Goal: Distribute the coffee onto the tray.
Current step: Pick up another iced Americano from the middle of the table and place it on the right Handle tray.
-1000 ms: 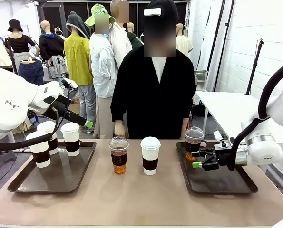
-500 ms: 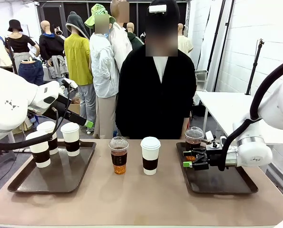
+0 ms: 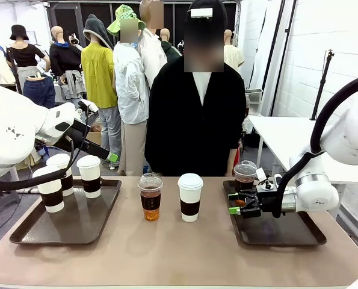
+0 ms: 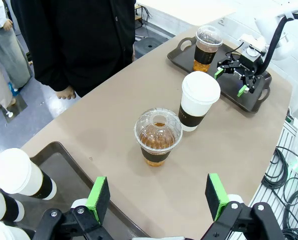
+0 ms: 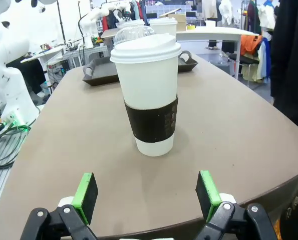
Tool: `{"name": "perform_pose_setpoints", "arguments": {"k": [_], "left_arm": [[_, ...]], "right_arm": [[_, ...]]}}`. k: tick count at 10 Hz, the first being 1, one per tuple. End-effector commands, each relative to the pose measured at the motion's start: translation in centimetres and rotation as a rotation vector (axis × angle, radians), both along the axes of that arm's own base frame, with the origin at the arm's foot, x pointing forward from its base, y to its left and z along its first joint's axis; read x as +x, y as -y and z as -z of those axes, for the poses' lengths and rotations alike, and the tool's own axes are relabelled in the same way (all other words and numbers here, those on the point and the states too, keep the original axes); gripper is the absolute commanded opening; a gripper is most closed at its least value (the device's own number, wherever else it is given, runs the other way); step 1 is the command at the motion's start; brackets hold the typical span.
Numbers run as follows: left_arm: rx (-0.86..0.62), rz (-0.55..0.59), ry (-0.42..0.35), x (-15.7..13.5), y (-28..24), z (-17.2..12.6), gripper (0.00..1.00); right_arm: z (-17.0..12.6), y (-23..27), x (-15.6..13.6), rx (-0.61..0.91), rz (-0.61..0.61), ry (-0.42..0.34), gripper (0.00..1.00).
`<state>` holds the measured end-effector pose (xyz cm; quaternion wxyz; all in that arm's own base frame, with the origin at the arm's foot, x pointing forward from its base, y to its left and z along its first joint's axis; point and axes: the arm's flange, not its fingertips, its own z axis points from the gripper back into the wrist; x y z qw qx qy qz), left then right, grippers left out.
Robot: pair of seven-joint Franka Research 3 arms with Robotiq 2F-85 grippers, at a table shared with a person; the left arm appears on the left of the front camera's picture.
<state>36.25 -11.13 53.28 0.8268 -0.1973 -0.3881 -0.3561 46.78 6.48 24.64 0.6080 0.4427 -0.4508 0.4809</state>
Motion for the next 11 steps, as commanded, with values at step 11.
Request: {"name": "perform_pose_setpoints", "arguments": {"k": [11], "left_arm": [[-0.003, 0.002, -0.006, 0.03, -0.12, 0.07, 1.0]], "right_arm": [[0.0, 0.0, 0.0, 0.0, 0.0, 0.0, 1.0]]}}
